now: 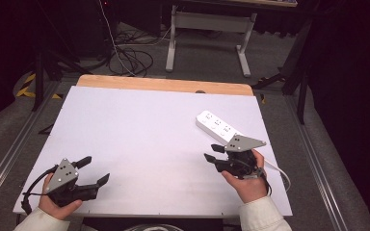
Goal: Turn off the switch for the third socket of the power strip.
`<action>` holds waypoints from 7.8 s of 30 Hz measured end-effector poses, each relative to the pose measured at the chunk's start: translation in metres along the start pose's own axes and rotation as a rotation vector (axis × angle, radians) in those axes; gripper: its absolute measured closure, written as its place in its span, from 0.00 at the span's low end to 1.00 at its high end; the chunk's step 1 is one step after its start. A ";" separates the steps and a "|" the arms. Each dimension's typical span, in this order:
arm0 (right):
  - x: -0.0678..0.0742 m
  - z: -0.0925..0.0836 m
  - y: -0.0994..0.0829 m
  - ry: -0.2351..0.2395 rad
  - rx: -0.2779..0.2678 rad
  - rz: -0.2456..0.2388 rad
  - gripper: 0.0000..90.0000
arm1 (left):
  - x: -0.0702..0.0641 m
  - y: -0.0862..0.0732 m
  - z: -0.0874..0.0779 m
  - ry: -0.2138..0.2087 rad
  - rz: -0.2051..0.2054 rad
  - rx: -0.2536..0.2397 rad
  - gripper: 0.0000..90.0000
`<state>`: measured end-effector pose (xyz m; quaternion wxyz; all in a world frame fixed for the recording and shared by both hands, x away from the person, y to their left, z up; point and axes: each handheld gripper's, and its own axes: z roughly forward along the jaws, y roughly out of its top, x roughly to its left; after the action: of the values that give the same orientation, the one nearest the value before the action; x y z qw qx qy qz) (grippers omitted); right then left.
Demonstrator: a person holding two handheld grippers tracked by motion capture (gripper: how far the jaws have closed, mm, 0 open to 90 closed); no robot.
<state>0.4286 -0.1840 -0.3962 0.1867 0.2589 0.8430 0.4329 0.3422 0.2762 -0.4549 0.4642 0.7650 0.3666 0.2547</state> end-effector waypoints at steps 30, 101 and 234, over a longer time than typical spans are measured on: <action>-0.046 0.022 0.031 -0.037 0.043 0.025 1.00 | 0.000 0.000 0.000 0.005 -0.002 0.002 0.21; -0.116 0.116 0.006 -0.225 0.283 0.158 1.00 | 0.001 -0.003 -0.004 0.026 -0.018 0.010 0.22; -0.013 0.002 -0.058 0.127 -0.143 0.149 0.16 | -0.001 -0.001 -0.007 0.005 -0.045 -0.004 0.21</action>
<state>0.4239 -0.2193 -0.4443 0.1182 0.2790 0.7985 0.5202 0.3364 0.2791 -0.4528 0.4706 0.7550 0.3841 0.2468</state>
